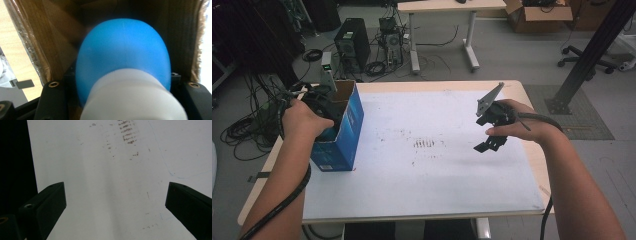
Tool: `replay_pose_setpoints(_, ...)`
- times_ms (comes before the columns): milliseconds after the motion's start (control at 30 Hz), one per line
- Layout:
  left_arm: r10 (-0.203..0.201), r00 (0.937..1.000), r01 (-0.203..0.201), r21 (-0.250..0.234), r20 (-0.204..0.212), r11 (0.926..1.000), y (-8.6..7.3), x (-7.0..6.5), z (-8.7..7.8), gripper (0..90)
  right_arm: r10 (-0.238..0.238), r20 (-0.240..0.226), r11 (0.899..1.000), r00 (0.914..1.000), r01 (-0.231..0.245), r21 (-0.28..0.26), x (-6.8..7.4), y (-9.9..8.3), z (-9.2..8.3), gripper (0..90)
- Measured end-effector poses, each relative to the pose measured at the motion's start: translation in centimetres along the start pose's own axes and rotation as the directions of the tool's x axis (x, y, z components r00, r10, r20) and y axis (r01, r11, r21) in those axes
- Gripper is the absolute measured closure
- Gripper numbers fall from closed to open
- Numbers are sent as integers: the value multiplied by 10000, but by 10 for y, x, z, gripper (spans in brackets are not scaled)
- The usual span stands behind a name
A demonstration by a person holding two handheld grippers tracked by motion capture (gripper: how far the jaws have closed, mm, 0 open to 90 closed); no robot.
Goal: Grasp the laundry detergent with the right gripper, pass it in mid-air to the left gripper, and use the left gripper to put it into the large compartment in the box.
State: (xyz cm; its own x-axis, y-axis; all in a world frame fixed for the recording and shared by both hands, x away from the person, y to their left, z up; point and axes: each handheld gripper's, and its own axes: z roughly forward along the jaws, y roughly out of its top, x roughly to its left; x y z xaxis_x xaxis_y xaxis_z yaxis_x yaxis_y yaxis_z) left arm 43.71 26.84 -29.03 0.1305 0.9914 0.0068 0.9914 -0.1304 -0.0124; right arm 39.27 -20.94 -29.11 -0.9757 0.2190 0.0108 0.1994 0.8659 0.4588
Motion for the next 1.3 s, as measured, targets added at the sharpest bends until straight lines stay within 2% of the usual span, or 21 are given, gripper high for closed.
replay_pose_setpoints(333,34,10000,-34,24,-43,10000,0,1,4,379,-154,-37,9987,9999,156,482,-1,0,1,34)
replay_pose_setpoints(800,73,9999,-72,-61,100,10000,-2,5,5,373,-163,21,9988,9999,162,465,0,1,-1,33)
replay_pose_setpoints(967,-7,10000,9,-178,79,9998,-2,5,1,332,-146,-1,9989,9999,146,456,0,1,0,34)
replay_pose_setpoints(1300,0,10000,1,-276,59,9996,-3,1,-5,330,-138,-5,9992,9999,138,385,1,1,-1,35)
